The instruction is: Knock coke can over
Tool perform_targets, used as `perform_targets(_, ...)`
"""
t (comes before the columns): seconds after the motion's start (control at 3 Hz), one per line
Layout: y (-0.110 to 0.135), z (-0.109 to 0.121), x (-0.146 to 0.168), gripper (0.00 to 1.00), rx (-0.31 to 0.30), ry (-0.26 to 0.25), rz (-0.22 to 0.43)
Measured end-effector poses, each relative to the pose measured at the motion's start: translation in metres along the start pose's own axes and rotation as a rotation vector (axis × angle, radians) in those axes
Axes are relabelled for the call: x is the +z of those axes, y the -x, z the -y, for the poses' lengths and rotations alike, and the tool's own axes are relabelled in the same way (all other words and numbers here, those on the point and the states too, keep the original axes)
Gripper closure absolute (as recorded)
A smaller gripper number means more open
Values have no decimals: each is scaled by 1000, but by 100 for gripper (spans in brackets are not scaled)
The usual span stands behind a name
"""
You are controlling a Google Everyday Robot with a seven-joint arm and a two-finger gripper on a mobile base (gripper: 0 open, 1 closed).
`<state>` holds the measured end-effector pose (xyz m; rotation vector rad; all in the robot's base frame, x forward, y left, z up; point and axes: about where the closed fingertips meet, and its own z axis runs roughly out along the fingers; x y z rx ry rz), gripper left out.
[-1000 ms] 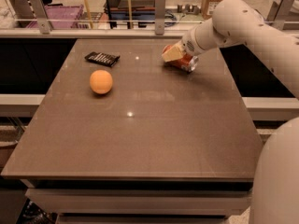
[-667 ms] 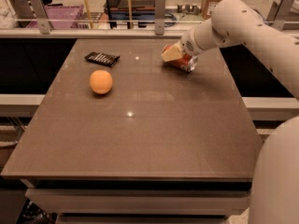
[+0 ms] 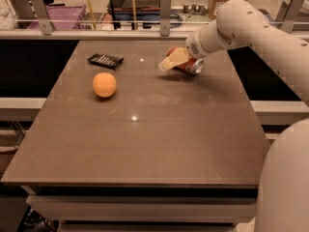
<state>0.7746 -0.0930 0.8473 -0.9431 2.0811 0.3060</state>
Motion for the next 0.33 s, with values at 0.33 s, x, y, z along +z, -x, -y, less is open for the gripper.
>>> perform_targets(0.33, 0, 0, 0, 0, 0, 0, 0)
